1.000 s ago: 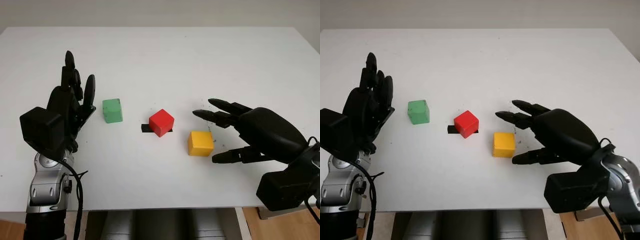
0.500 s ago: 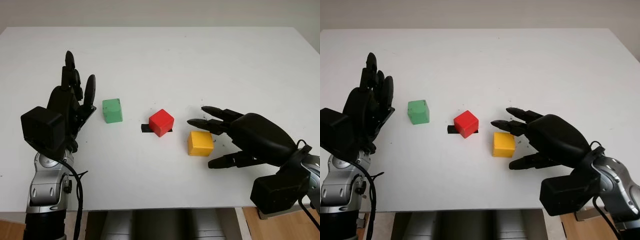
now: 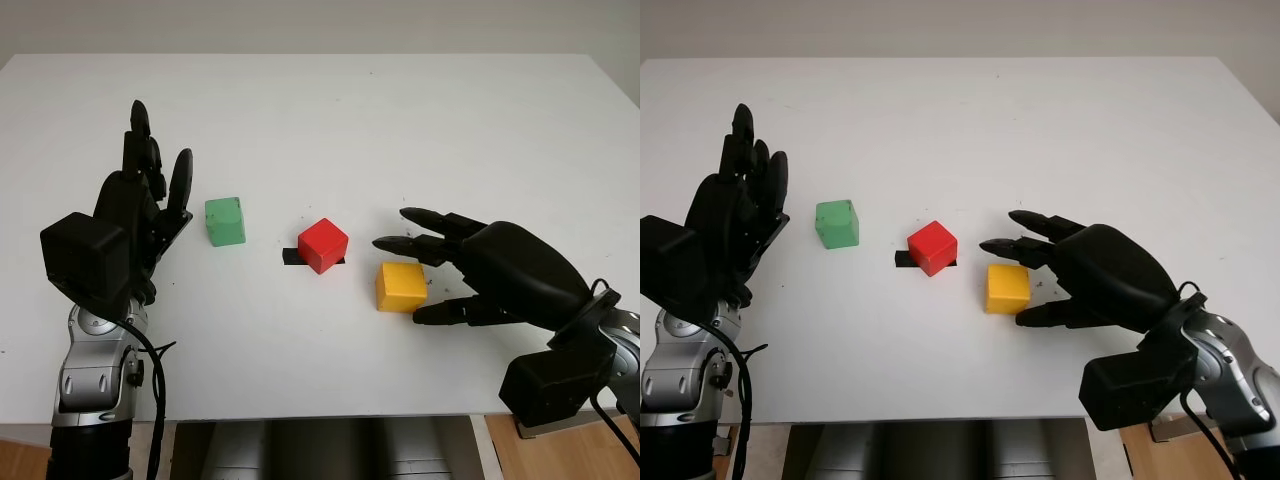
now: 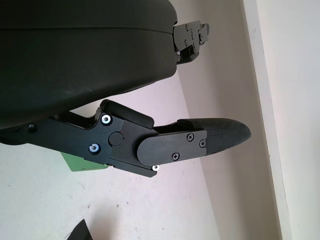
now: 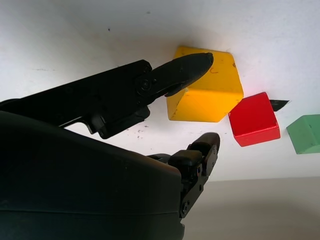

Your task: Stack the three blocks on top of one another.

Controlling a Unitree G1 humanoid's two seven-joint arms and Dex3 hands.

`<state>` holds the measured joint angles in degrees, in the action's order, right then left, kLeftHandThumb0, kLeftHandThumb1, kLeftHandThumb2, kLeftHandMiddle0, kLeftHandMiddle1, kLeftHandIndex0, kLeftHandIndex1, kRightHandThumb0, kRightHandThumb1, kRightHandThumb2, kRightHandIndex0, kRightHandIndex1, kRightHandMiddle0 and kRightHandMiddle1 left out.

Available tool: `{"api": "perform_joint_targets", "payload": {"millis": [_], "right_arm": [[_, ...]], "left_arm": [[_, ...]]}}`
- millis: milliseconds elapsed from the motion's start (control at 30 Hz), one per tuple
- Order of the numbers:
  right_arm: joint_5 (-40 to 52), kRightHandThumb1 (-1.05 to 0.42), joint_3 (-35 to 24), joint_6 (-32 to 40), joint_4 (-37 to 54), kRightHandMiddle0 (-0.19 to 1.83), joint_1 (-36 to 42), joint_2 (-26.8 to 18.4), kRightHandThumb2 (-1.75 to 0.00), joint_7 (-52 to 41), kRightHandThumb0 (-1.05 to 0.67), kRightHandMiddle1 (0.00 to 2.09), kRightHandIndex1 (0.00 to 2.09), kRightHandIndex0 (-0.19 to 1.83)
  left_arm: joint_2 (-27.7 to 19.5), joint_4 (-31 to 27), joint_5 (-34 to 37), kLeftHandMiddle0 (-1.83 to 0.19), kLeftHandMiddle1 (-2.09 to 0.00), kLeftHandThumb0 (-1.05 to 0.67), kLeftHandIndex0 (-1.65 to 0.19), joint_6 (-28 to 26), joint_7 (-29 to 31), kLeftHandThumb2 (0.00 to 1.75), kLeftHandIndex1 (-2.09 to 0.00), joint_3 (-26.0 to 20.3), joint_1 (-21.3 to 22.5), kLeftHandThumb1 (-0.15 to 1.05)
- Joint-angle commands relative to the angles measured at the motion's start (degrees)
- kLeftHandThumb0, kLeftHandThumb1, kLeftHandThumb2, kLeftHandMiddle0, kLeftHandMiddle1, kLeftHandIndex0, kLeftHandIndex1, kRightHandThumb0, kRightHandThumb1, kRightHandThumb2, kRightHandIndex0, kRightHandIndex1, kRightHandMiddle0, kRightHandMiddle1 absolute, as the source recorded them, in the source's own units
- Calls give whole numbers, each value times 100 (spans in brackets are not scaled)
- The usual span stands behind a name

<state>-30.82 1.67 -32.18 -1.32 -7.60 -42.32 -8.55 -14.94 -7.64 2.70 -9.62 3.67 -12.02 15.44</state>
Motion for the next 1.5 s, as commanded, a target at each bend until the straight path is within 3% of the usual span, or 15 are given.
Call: {"api": "perform_joint_targets", "payload": {"millis": [0, 300, 1100, 1300, 1467], "right_arm": [[-6, -94, 9, -117, -68, 28, -53, 81, -5, 140, -48, 72, 7, 35], [-40, -93, 84, -137, -195, 22, -108, 158, -5, 238, -45, 96, 6, 36], [-330, -93, 138, 47, -106, 22, -92, 109, -6, 165, -44, 98, 5, 35], [-353, -95, 117, 21, -154, 19, -151, 119, -5, 240, -30, 127, 7, 39], [-271, -96, 79, 98, -107, 15, -210, 126, -5, 209, -28, 136, 7, 41]], "left_arm": [[-32, -51, 2, 19, 0, -78, 19, 61, 11, 55, 0, -13, -59, 105], [-37, -63, -20, 19, 0, -77, 19, 46, 3, 57, 0, -16, -43, 105], [-51, -94, -12, 19, 0, -77, 19, -3, 28, 57, 0, -20, -52, 105], [-51, -104, -63, 19, 0, -77, 19, -7, 4, 56, 0, -6, -42, 105], [-31, -82, -41, 19, 0, -78, 19, -7, -6, 55, 0, -16, -10, 105]]}}
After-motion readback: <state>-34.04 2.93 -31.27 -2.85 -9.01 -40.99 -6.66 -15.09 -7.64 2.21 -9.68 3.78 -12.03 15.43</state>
